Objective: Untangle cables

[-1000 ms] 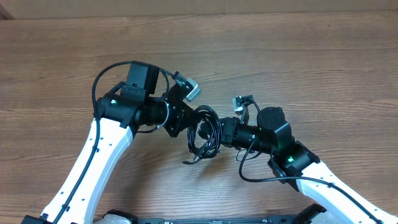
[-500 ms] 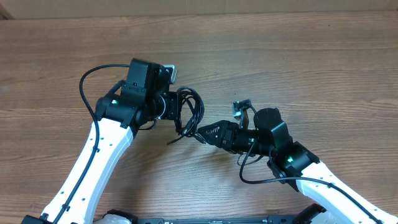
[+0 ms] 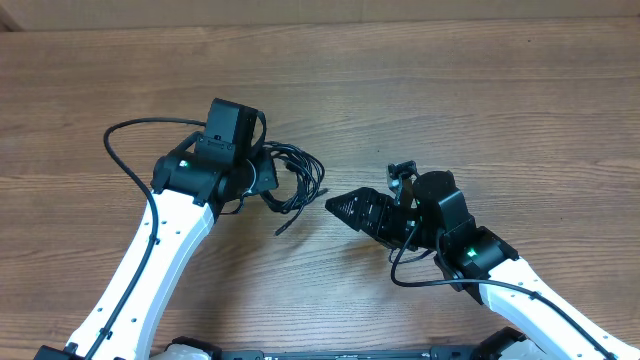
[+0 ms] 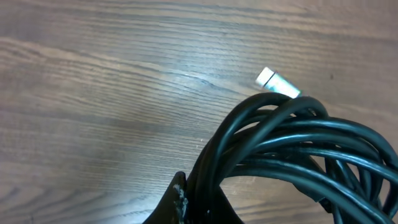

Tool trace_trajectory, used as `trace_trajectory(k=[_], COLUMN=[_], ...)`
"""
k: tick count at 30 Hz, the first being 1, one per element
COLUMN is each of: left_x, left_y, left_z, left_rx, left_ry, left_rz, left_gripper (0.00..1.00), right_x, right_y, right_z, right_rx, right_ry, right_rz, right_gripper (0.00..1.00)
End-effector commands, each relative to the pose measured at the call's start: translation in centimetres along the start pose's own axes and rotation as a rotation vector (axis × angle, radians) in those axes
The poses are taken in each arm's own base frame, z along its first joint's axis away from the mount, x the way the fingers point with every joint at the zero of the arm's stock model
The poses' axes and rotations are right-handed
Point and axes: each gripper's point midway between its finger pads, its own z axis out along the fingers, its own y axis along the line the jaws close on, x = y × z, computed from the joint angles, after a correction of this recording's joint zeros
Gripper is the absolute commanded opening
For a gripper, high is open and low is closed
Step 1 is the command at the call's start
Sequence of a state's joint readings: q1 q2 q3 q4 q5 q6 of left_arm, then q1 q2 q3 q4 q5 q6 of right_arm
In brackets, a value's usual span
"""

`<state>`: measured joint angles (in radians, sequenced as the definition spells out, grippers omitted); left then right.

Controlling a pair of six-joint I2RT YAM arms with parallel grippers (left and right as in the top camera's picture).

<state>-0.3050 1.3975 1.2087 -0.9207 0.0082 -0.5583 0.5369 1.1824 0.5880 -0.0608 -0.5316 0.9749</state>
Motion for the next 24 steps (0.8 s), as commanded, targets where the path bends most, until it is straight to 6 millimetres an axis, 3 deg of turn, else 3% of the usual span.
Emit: trace_trajectory(k=[1,6,10,14,16,24], left_x=[-0.8,-0.7,-0.3,0.4,1.0,3.7], left_y=[0.6,0.5,0.1,-0.2,-0.3,-1.3], left_z=[-0.2,-0.2,-0.2,-0.2,-0.2,-0.4], left_rx=[-0.025,-0.022,-0.007,-0.011,-0.018,-0.035], left_ry=[-0.030,-0.029,-0.009,0.013,0.028,0.117], left_rz=[-0.165,-0.221,-0.220,-0.242,-0.311,-0.605], left_gripper=[0.04,0.04,0.04,0.04,0.04,0.04], right_x=[-0.5,-0.3,-0.1,-0.6,-1.0,-1.0], right_y=[0.7,1.0,2.8,3.8,3.5,3.5], right_z=[-0.2,-0.1,0.1,0.3,0.3,0.3], right_rx=[-0.012,-0.024,-0.085,-0.107,-0.090,-0.087], right_ry=[-0.017,-0.010,-0.011,-0.058,-0.081,-0.087], right_rz=[-0.017,-0.021,-0.072,-0.107,-0.108,-0.109], right_gripper=[1.00,0.99,0.97,0.88,0.83,0.82])
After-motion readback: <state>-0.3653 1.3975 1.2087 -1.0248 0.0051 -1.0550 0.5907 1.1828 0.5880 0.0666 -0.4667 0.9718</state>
